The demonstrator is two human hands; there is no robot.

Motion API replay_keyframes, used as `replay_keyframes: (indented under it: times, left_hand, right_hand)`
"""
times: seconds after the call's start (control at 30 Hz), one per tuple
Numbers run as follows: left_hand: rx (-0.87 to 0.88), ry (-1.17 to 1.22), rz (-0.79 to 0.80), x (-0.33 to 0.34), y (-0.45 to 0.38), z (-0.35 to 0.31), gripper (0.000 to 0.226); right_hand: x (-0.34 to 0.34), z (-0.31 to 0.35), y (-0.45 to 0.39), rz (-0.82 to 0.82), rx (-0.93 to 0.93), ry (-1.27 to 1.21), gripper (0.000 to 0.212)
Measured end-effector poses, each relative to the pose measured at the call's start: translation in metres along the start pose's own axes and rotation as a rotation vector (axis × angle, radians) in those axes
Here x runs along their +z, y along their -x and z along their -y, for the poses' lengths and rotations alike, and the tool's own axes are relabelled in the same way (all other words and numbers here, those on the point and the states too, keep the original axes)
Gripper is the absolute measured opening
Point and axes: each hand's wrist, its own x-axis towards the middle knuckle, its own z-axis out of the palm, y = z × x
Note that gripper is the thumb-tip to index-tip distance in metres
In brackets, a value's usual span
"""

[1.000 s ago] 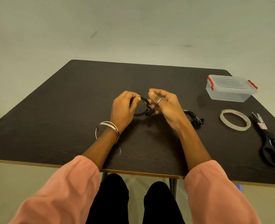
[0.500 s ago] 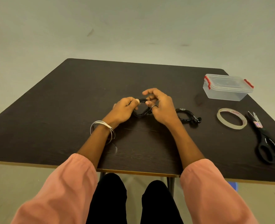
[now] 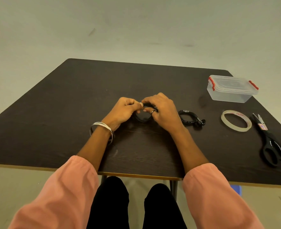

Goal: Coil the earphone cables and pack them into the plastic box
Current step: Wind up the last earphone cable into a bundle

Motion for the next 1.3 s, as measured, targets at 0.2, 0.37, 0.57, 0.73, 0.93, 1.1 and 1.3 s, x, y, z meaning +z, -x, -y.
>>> replay_keyframes:
  times: [0.2,0.37,0.57,0.73,0.93,1.1,1.3]
  left_hand:
    - [0.003,0.045,-0.005,-0.002,0.000,0.000,0.023]
    - [0.016,0.102,0.009,-0.005,0.002,-0.001,0.014]
    - [0.056,0.096,0.041,-0.010,0.002,0.002,0.005]
    - [0.093,0.074,0.069,-0.008,0.005,0.001,0.017]
    - [0.093,0.043,0.029,-0.006,0.004,0.004,0.013]
    - [0.095,0.114,-0.035,-0.007,0.004,0.005,0.017]
    - [0.077,0.134,-0.029,-0.006,0.005,0.005,0.022]
  right_hand:
    - [-0.002,0.000,0.000,-0.008,0.025,-0.030,0.013]
    - [-0.003,0.003,0.000,-0.051,0.073,-0.116,0.014]
    - [-0.004,0.007,0.001,-0.043,0.280,-0.299,0.013]
    - [-0.004,0.007,-0.002,-0.054,0.443,-0.471,0.005]
    - [0.002,0.002,-0.002,-0.010,0.527,-0.578,0.009]
    - [0.000,0.001,-0.002,0.082,0.475,-0.649,0.021]
    - [0.001,0.003,0.000,0.009,0.510,-0.578,0.006]
